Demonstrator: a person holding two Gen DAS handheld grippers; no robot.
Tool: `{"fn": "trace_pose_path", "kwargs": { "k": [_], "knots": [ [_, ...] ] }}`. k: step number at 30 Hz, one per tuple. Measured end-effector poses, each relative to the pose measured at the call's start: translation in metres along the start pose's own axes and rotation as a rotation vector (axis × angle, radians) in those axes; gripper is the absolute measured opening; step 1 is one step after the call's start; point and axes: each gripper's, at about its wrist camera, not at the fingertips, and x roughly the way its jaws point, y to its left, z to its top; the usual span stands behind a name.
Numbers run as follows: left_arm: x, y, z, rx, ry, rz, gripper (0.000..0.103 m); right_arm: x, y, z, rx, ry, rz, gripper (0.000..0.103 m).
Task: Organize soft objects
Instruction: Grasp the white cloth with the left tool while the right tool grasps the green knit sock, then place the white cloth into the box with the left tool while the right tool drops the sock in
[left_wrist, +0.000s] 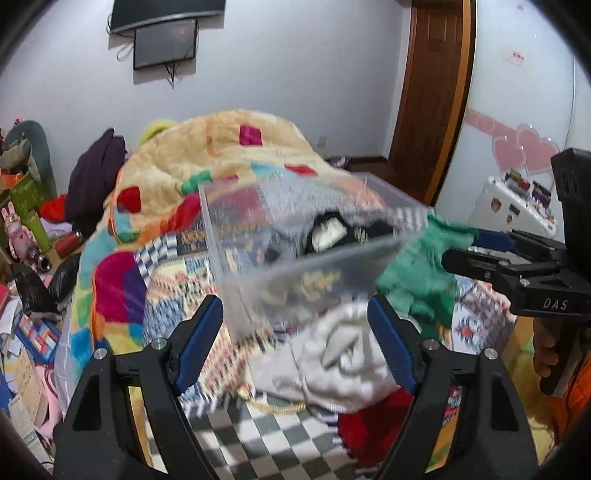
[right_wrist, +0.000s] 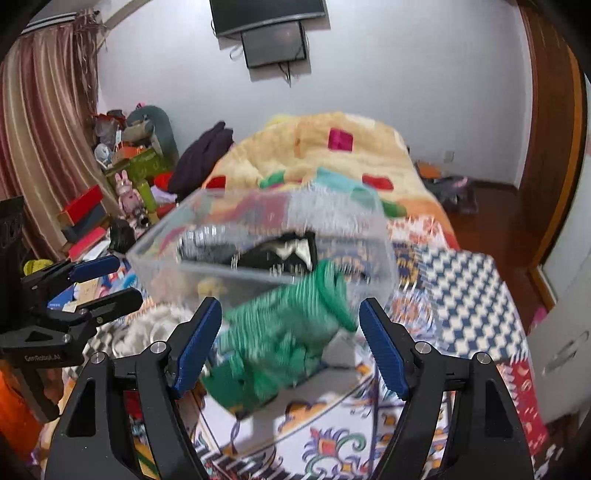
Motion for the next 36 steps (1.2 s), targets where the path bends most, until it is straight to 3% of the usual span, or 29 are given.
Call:
{"fn": "trace_pose_path", "kwargs": {
  "k": [6, 8, 9, 15, 17, 20, 26, 36],
  "knots": [
    [0.017, -0.002, -0.019, -0.008, 0.067, -0.03, 0.081, 0.015, 0.005, -0.015, 0.001, 0.055, 0.008, 0.074],
    [0.019, -0.003, -0.022, -0.016, 0.068, -0.047, 0.08, 0.02, 0.007, -0.016, -0.008, 0.062, 0.005, 0.066],
    [0.02, -0.004, -0.022, -0.019, 0.068, -0.055, 0.078, 0.02, 0.009, -0.017, -0.013, 0.067, 0.005, 0.058],
    [0.024, -0.009, -0.022, -0.01, 0.091, -0.138, 0.043, 0.02, 0.012, -0.021, -0.031, 0.066, 0.009, 0.029],
    [0.022, -0.014, -0.023, 0.011, 0.088, -0.143, 0.027, 0.017, 0.012, -0.02, -0.033, 0.059, 0.014, 0.023],
    [0.016, -0.021, -0.024, 0.036, 0.068, -0.116, 0.015, 0.008, 0.012, -0.02, -0.034, 0.04, 0.027, 0.017],
    [-0.005, -0.021, -0.022, 0.051, 0.011, -0.074, 0.012, -0.015, 0.012, -0.015, -0.04, -0.019, 0.04, 0.016],
    [-0.043, -0.004, 0.016, -0.015, -0.13, -0.091, 0.012, -0.04, 0.015, 0.014, -0.056, -0.14, 0.028, 0.016]
  ]
}}
